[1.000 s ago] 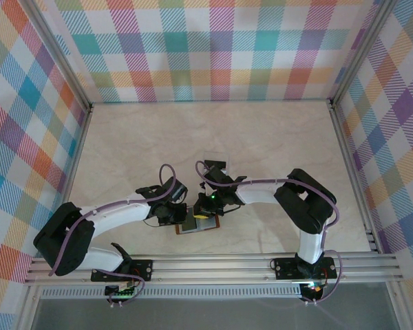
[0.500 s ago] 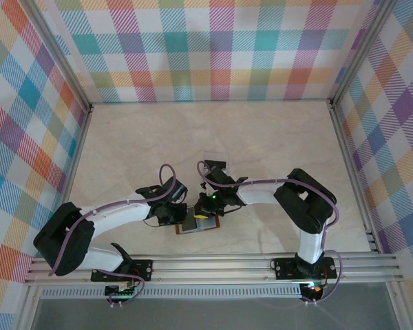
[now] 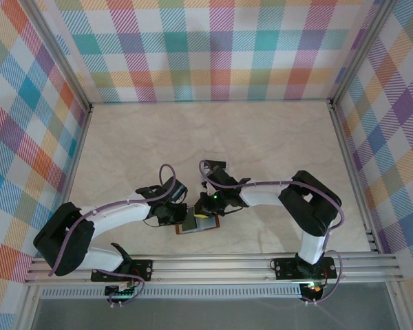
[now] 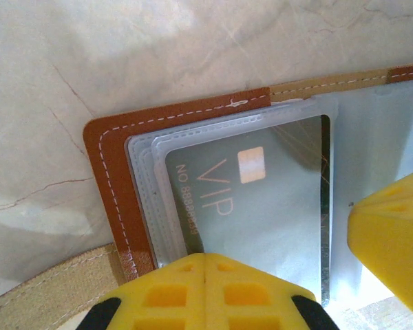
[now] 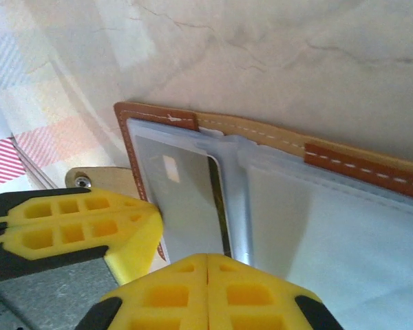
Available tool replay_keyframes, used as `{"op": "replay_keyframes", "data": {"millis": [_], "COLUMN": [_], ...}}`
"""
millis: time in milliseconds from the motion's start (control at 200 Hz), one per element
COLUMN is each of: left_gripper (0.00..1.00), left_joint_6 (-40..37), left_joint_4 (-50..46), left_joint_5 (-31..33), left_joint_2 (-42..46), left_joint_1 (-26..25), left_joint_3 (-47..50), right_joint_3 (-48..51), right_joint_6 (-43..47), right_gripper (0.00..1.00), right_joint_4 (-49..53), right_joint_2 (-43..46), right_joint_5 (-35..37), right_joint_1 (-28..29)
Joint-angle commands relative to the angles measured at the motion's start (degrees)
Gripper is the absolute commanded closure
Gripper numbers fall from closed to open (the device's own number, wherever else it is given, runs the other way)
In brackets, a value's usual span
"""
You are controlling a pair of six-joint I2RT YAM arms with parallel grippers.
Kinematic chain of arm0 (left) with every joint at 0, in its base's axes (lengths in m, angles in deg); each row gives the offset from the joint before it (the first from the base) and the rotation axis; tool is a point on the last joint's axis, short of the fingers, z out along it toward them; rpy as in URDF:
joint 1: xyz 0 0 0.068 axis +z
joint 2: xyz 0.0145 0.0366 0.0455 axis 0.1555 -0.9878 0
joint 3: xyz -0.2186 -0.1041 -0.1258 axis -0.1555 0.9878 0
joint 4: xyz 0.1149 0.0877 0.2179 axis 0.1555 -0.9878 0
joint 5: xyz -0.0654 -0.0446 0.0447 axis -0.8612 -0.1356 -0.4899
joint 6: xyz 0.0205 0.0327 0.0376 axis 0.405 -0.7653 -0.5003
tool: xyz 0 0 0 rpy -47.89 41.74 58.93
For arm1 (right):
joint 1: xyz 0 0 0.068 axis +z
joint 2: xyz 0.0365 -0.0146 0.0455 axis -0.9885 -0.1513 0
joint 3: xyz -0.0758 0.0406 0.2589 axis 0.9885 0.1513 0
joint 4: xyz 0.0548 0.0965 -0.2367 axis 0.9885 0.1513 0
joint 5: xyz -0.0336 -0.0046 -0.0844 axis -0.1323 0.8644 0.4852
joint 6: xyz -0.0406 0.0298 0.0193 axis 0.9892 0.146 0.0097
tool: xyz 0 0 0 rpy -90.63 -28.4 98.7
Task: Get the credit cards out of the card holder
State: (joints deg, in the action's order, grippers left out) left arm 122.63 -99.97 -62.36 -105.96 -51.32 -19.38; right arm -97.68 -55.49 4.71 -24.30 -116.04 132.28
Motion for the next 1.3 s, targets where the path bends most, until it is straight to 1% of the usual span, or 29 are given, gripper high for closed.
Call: {"op": "replay_keyframes", "data": {"millis": [0,165,270,385,430,520,580,690,980,1040,1160,1295], "left_gripper": [0.94,0.94,0.94,0.94,0.94,0.94,0.94,0.92,0.90,0.90,0.91,0.91], "left_joint_6": [-0.7,-0.7,-0.7,-0.6,-0.7,-0.7,-0.7,-0.6,-0.7,-0.7,-0.8,-0.8], "left_joint_4": [-1.5,-1.6,-1.6,-1.7,-1.8,-2.0,-2.1,-2.4,-2.9,-2.7,-2.7,-3.5], "left_joint_5": [0.9,1.0,0.9,0.9,1.0,1.0,1.1,1.1,1.7,1.6,1.3,1.2], "left_joint_2": [-0.3,0.0,0.0,0.3,0.3,0.6,0.8,1.1,1.1,1.0,0.8,1.8], "left_joint_1": [-0.3,-0.2,-0.2,-0.3,-0.3,-0.2,-0.2,-0.3,-0.3,-0.2,-0.2,-0.2], "left_joint_3": [0.5,0.6,0.7,0.8,0.8,0.7,0.7,0.4,0.5,0.5,0.1,-1.0], "right_joint_3": [-0.1,-0.3,-0.4,0.0,0.0,-0.6,-1.6,-3.2,-4.8,-4.9,-3.4,-2.9], "right_joint_6": [-0.6,-0.7,-1.2,-1.2,-0.8,0.8,2.3,4.5,6.4,6.5,5.2,5.1], "right_gripper": [0.91,0.87,0.82,0.81,0.80,0.73,0.72,0.71,0.71,0.71,0.71,0.73], "right_joint_4": [-2.1,-2.8,-3.9,-4.0,-2.8,1.2,4.8,9.9,14.7,14.5,10.3,10.5], "right_joint_2": [-0.3,-2.6,-4.0,-4.4,-4.2,-3.2,-2.8,-2.2,0.9,1.5,3.2,2.9], "right_joint_5": [-1.5,-1.7,-2.2,-1.7,-0.8,1.8,3.8,6.5,9.4,9.1,6.5,6.1], "right_joint_1": [0.2,0.2,0.2,0.2,0.2,0.3,0.4,0.8,1.1,1.1,1.1,0.8]}}
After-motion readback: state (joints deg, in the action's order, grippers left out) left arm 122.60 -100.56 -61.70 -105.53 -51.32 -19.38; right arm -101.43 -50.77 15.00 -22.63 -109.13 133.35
